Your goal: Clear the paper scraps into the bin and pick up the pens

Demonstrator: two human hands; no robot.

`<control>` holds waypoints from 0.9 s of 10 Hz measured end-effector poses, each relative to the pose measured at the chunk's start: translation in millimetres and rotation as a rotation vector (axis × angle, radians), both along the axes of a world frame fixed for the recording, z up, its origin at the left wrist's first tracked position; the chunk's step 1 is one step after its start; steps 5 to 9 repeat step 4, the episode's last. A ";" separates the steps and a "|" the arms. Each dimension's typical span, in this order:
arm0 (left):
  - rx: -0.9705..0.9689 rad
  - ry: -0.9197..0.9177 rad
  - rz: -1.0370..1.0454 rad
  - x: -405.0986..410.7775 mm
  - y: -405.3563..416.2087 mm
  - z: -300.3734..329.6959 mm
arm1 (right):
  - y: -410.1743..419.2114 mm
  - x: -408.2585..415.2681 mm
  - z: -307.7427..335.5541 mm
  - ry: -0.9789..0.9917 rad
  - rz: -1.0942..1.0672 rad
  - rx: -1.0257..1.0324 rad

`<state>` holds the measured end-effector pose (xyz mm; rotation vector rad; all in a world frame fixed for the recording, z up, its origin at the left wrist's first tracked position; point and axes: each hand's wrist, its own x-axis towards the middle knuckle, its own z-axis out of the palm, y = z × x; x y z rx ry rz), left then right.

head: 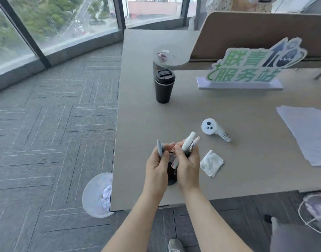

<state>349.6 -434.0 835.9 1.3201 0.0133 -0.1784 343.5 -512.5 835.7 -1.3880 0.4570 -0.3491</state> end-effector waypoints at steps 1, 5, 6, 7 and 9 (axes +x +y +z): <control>0.017 0.054 -0.068 5.5 2.5 -6.0 | 6.6 -1.3 -10.3 0.060 -0.038 -0.023; 0.190 0.060 -0.080 26.0 4.2 -3.5 | 5.4 4.0 -0.8 0.010 -0.102 -0.055; 0.190 0.060 -0.080 26.0 4.2 -3.5 | 5.4 4.0 -0.8 0.010 -0.102 -0.055; 0.190 0.060 -0.080 26.0 4.2 -3.5 | 5.4 4.0 -0.8 0.010 -0.102 -0.055; 0.190 0.060 -0.080 26.0 4.2 -3.5 | 5.4 4.0 -0.8 0.010 -0.102 -0.055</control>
